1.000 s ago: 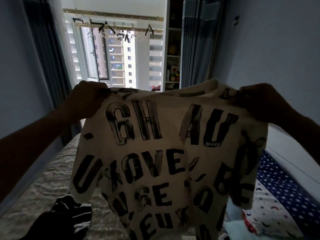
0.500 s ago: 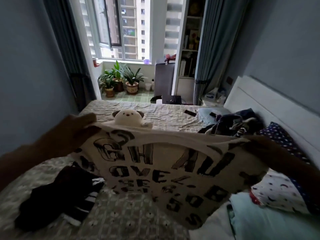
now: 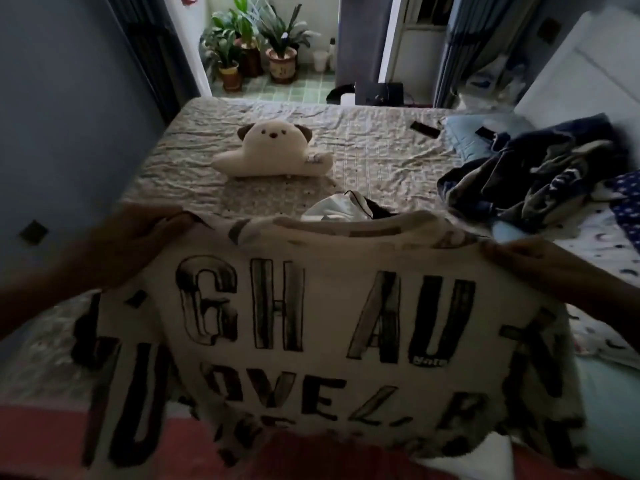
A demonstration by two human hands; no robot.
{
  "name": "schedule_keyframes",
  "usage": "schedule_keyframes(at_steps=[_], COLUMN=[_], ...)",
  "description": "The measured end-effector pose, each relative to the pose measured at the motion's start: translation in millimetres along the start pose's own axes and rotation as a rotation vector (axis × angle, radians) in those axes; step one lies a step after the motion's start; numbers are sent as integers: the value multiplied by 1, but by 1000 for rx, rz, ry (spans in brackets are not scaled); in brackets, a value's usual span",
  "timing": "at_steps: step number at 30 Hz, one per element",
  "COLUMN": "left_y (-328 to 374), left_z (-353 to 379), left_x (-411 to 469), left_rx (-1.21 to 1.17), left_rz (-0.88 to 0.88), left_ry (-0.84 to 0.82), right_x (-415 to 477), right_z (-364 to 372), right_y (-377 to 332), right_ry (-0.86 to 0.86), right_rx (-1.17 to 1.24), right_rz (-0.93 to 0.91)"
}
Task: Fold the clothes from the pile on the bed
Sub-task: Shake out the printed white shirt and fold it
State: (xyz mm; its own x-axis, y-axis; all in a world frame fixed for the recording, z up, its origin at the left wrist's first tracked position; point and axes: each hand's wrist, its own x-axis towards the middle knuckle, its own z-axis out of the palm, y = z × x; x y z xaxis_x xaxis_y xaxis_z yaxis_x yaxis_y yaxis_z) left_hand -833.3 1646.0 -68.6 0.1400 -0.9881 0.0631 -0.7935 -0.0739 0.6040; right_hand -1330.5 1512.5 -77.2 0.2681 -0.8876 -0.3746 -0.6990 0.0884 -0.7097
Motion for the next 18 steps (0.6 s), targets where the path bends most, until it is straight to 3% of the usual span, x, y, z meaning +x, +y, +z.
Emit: schedule_keyframes(at_steps=[4,8,13,18], left_y=[-88,-211,-300,-325], left_z=[135,295,439,493], left_x=[67,107,129,143], left_rx=[113,287,512,526], left_rz=[-93,-233,-305,-442], left_ry=[-105,-198,-101,-30], right_x=[114,227,335,358], right_z=[88,193,293,313], right_y=[68,179,284,341], right_ry=[-105,-164,-9,160], right_rx=[-282,-317,-321,-195], right_rz=[71,112,148,57])
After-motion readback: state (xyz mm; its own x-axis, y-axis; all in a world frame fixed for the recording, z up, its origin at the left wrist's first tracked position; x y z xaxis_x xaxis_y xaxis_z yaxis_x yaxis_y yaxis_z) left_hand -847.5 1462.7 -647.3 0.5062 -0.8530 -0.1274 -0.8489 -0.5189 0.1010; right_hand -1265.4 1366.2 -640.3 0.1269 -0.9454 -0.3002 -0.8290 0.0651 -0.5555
